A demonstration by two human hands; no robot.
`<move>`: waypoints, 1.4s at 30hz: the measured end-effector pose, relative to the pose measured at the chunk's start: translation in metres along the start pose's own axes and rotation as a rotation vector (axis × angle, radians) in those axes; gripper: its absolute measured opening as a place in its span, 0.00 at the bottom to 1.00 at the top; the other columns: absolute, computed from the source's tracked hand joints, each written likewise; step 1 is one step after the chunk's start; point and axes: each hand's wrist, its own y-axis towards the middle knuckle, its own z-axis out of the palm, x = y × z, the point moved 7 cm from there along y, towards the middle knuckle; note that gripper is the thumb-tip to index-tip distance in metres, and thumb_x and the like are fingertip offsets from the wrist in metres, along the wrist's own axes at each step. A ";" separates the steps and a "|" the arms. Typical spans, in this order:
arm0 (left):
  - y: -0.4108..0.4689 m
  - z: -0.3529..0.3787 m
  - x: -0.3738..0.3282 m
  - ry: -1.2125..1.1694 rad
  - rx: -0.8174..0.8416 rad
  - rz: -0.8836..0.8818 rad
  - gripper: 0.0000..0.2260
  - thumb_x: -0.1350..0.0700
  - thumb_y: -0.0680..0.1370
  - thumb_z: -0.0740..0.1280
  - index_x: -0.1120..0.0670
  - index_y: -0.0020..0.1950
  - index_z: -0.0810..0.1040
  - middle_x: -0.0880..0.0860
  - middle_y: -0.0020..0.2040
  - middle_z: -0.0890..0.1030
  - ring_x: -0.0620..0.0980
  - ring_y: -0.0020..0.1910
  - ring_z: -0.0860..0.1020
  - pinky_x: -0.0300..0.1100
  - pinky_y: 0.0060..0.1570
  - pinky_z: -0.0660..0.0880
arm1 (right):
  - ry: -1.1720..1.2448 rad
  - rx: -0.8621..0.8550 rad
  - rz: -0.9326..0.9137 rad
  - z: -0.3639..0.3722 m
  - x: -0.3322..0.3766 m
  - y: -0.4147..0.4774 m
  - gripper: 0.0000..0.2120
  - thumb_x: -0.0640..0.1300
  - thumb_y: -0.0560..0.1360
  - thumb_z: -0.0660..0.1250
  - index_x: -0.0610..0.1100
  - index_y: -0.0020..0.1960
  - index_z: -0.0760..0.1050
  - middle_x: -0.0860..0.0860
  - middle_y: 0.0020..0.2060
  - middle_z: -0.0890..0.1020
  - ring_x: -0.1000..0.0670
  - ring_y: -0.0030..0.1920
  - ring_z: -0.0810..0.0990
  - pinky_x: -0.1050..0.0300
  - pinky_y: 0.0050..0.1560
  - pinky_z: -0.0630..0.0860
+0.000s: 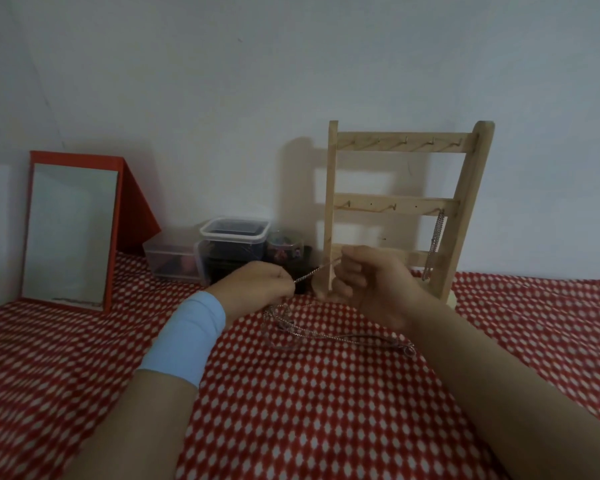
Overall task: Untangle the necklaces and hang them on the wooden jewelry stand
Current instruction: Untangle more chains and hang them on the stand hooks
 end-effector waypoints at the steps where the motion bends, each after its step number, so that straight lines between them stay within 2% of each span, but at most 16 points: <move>1: -0.003 -0.006 -0.002 -0.034 -0.063 0.053 0.07 0.59 0.74 0.68 0.52 0.36 0.79 0.44 0.31 0.76 0.41 0.33 0.73 0.36 0.36 0.67 | -0.020 0.015 0.010 0.000 0.000 -0.001 0.19 0.44 0.81 0.60 0.47 0.32 0.67 0.51 0.27 0.63 0.52 0.27 0.66 0.57 0.32 0.74; 3: -0.008 -0.018 -0.001 -0.021 -0.176 0.121 0.07 0.58 0.74 0.70 0.48 0.38 0.80 0.42 0.36 0.79 0.41 0.38 0.76 0.33 0.37 0.67 | -0.279 -0.043 0.014 -0.009 0.001 0.000 0.16 0.44 0.81 0.64 0.45 0.35 0.71 0.51 0.27 0.66 0.53 0.25 0.64 0.61 0.27 0.63; 5: -0.007 -0.027 0.002 -0.065 -0.250 0.140 0.04 0.56 0.75 0.70 0.48 0.41 0.81 0.43 0.41 0.81 0.42 0.44 0.78 0.34 0.42 0.69 | -0.698 -0.191 -0.032 -0.019 0.008 -0.001 0.09 0.42 0.79 0.70 0.43 0.40 0.79 0.53 0.28 0.76 0.57 0.26 0.72 0.65 0.29 0.68; 7: -0.007 -0.029 0.003 -0.095 -0.254 0.126 0.05 0.53 0.77 0.68 0.49 0.45 0.83 0.42 0.42 0.81 0.41 0.44 0.78 0.36 0.45 0.70 | -1.088 -0.316 -0.120 -0.019 0.020 -0.001 0.05 0.43 0.76 0.74 0.48 0.43 0.81 0.55 0.33 0.81 0.60 0.32 0.77 0.65 0.35 0.75; 11: -0.007 -0.023 0.000 -0.095 -0.229 0.137 0.11 0.55 0.80 0.63 0.50 0.42 0.83 0.44 0.31 0.77 0.41 0.32 0.73 0.37 0.39 0.68 | -1.507 -0.459 -0.127 -0.016 0.030 0.000 0.06 0.52 0.79 0.69 0.53 0.46 0.82 0.59 0.37 0.81 0.58 0.39 0.79 0.59 0.43 0.80; 14: -0.008 -0.021 -0.003 -0.186 -0.218 0.156 0.12 0.55 0.81 0.62 0.53 0.42 0.82 0.49 0.34 0.80 0.45 0.36 0.77 0.39 0.44 0.74 | -1.500 -0.476 0.002 -0.024 0.025 0.001 0.21 0.63 0.79 0.65 0.50 0.39 0.83 0.54 0.29 0.82 0.53 0.31 0.80 0.55 0.39 0.82; 16: -0.007 -0.019 0.002 -0.445 -0.204 0.125 0.11 0.57 0.82 0.61 0.56 0.43 0.80 0.52 0.39 0.81 0.50 0.42 0.80 0.48 0.52 0.79 | -1.319 -0.415 0.078 -0.027 0.017 0.002 0.25 0.66 0.77 0.66 0.45 0.35 0.80 0.56 0.21 0.74 0.54 0.26 0.73 0.56 0.36 0.76; 18: -0.006 -0.017 0.011 -0.741 -0.191 0.059 0.11 0.58 0.82 0.60 0.56 0.43 0.78 0.53 0.41 0.80 0.53 0.43 0.80 0.53 0.52 0.80 | -1.095 -0.359 0.091 -0.027 0.016 0.002 0.22 0.62 0.75 0.71 0.44 0.34 0.78 0.57 0.22 0.71 0.54 0.28 0.70 0.56 0.37 0.72; 20: -0.005 -0.016 0.018 -0.867 -0.179 0.021 0.12 0.58 0.83 0.59 0.57 0.41 0.77 0.55 0.42 0.81 0.54 0.42 0.80 0.54 0.50 0.80 | -0.932 -0.361 0.077 -0.030 0.018 0.001 0.18 0.53 0.75 0.75 0.45 0.34 0.74 0.54 0.27 0.74 0.54 0.33 0.74 0.57 0.40 0.74; 24: -0.001 -0.005 0.023 -0.967 -0.106 -0.062 0.15 0.54 0.84 0.57 0.56 0.39 0.72 0.56 0.43 0.84 0.55 0.43 0.81 0.53 0.51 0.79 | -0.740 -0.372 0.031 -0.033 0.012 0.002 0.24 0.32 0.73 0.74 0.48 0.34 0.61 0.54 0.27 0.69 0.53 0.31 0.69 0.57 0.47 0.80; 26: 0.001 0.000 0.024 -1.023 -0.082 -0.098 0.16 0.52 0.83 0.57 0.55 0.38 0.71 0.56 0.40 0.84 0.55 0.43 0.81 0.54 0.55 0.77 | -0.708 -0.356 0.010 -0.032 0.010 0.003 0.24 0.28 0.73 0.71 0.49 0.36 0.61 0.52 0.31 0.68 0.51 0.34 0.69 0.58 0.44 0.80; 29: 0.002 0.004 0.026 -1.077 -0.046 -0.109 0.17 0.51 0.83 0.58 0.54 0.35 0.70 0.56 0.37 0.82 0.54 0.39 0.81 0.53 0.47 0.79 | -0.604 -0.348 0.021 -0.032 0.007 0.004 0.20 0.28 0.75 0.69 0.48 0.38 0.64 0.51 0.31 0.71 0.54 0.32 0.75 0.57 0.40 0.79; 32: -0.001 0.007 0.023 -1.099 0.031 -0.108 0.18 0.51 0.82 0.59 0.55 0.33 0.70 0.57 0.37 0.81 0.53 0.36 0.80 0.52 0.42 0.80 | -0.447 -0.347 0.030 -0.032 0.003 0.006 0.17 0.30 0.77 0.68 0.47 0.41 0.66 0.52 0.29 0.70 0.56 0.26 0.71 0.56 0.37 0.79; 36: -0.009 0.006 0.012 -0.884 0.129 0.024 0.10 0.65 0.76 0.68 0.55 0.38 0.72 0.58 0.43 0.82 0.51 0.38 0.81 0.44 0.40 0.81 | -0.247 -0.317 0.041 -0.029 -0.002 0.008 0.12 0.34 0.80 0.67 0.45 0.42 0.69 0.51 0.31 0.71 0.53 0.28 0.69 0.53 0.39 0.79; 38: -0.010 0.002 0.009 -0.834 0.096 0.067 0.14 0.72 0.75 0.66 0.54 0.38 0.70 0.59 0.41 0.82 0.50 0.33 0.81 0.40 0.34 0.80 | -0.329 -0.302 0.073 -0.025 -0.001 0.006 0.02 0.37 0.81 0.67 0.42 0.49 0.77 0.48 0.39 0.78 0.51 0.33 0.77 0.52 0.44 0.82; 42: -0.006 -0.009 0.002 -0.703 0.010 0.131 0.18 0.73 0.74 0.67 0.54 0.40 0.63 0.61 0.42 0.83 0.49 0.34 0.81 0.40 0.32 0.78 | -1.235 -0.378 0.132 -0.024 0.000 0.006 0.17 0.54 0.80 0.67 0.46 0.63 0.80 0.51 0.53 0.84 0.52 0.48 0.83 0.54 0.51 0.82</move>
